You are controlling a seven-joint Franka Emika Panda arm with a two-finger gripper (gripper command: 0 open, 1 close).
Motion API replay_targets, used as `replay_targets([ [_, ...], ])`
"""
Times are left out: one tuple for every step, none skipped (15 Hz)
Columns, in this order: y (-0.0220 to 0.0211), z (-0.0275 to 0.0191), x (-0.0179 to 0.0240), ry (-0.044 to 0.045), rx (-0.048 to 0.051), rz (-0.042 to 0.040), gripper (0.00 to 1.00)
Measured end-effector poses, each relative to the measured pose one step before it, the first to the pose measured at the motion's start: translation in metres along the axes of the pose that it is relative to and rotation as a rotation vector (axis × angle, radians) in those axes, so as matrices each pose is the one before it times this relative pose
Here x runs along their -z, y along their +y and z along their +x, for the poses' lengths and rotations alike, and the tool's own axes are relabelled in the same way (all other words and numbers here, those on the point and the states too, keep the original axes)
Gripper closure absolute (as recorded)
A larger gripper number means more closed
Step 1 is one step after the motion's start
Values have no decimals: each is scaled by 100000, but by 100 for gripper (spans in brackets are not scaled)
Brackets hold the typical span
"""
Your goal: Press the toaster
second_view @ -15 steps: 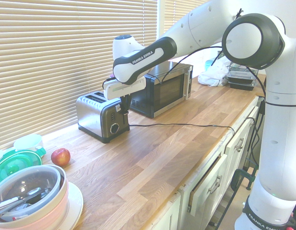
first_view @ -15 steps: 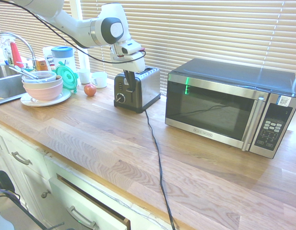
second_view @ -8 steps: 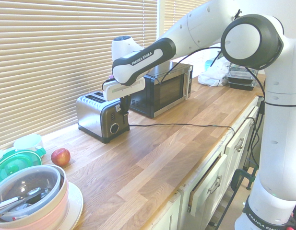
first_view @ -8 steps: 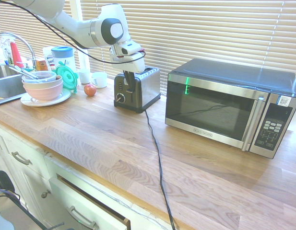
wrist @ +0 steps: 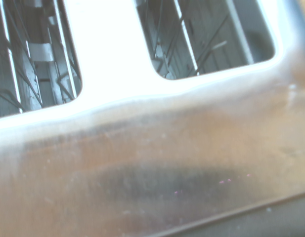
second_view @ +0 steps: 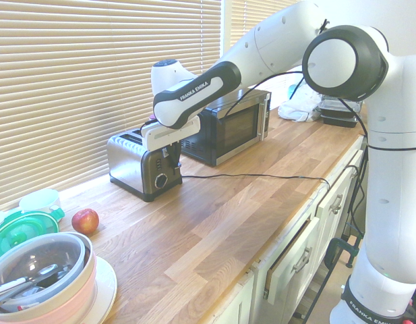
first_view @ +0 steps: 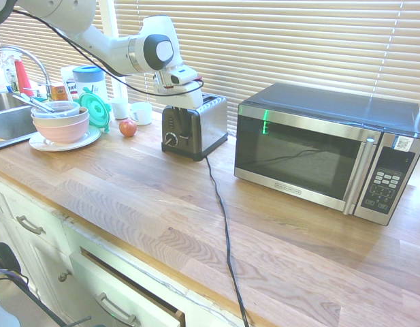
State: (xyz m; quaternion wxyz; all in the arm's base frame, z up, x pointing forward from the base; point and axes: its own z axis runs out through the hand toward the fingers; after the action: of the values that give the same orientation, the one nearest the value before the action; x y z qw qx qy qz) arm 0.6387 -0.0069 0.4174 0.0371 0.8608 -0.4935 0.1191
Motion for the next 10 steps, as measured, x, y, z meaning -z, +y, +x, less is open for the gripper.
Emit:
replay_targets([
  [-7,27,-82,-314,-296,28,100],
  [-27,-45,-327,-475,-143,-295,100],
  [-105,-138,-743,-514,202,-714,100],
  [-219,-202,-782,-460,395,-397,100],
  [-85,-93,-44,-201,259,-322,100],
  [-58,-31,-52,-18,148,-11,100],
  [-71,-98,-51,-118,207,-6,100],
  [-93,-127,-46,-41,231,44,100],
  [-89,-145,-27,-110,226,10,100],
  [-99,-132,-45,-247,83,64,100],
])
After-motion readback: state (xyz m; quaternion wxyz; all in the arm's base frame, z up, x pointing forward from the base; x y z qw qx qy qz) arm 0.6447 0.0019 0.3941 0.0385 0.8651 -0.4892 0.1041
